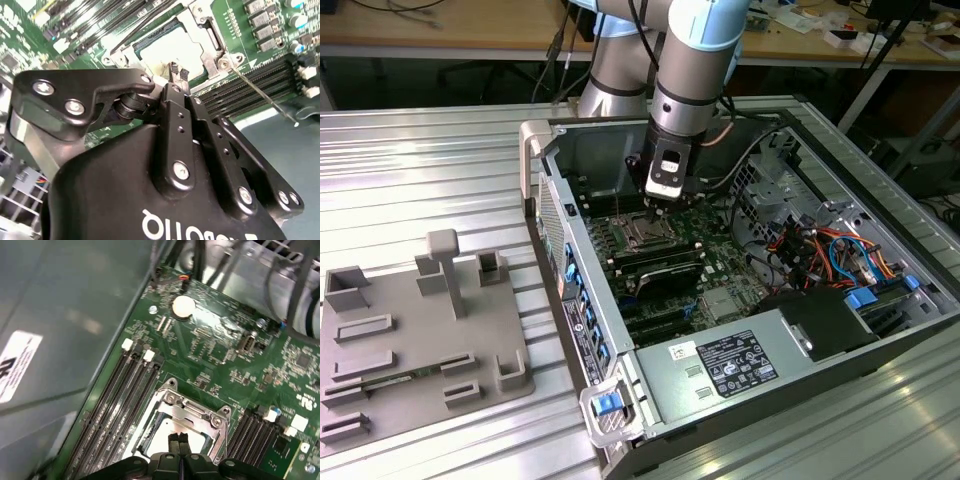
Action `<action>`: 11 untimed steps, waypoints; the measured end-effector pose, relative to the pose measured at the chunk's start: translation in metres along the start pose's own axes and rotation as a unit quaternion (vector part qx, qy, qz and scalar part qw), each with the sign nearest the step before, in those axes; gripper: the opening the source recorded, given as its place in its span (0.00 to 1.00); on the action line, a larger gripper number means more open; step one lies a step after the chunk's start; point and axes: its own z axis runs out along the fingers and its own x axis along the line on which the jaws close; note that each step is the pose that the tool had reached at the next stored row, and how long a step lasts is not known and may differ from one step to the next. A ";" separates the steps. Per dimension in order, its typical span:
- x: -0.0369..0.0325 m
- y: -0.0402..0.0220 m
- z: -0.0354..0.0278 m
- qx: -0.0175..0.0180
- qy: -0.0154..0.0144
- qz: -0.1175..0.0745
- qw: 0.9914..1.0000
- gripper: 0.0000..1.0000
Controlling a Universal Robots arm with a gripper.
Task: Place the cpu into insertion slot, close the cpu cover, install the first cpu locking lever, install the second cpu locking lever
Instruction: 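Install the first cpu locking lever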
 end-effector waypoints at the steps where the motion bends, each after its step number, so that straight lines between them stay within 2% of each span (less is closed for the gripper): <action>1: 0.0000 0.0000 0.0000 -0.001 0.000 -0.015 1.000 0.11; 2: 0.0000 0.0000 0.0000 -0.001 0.001 -0.037 0.999 0.11; 6: 0.0000 -0.0001 -0.0005 -0.001 0.001 -0.039 0.999 0.11; 11: -0.0001 0.0001 -0.0042 -0.001 0.001 -0.039 0.999 0.11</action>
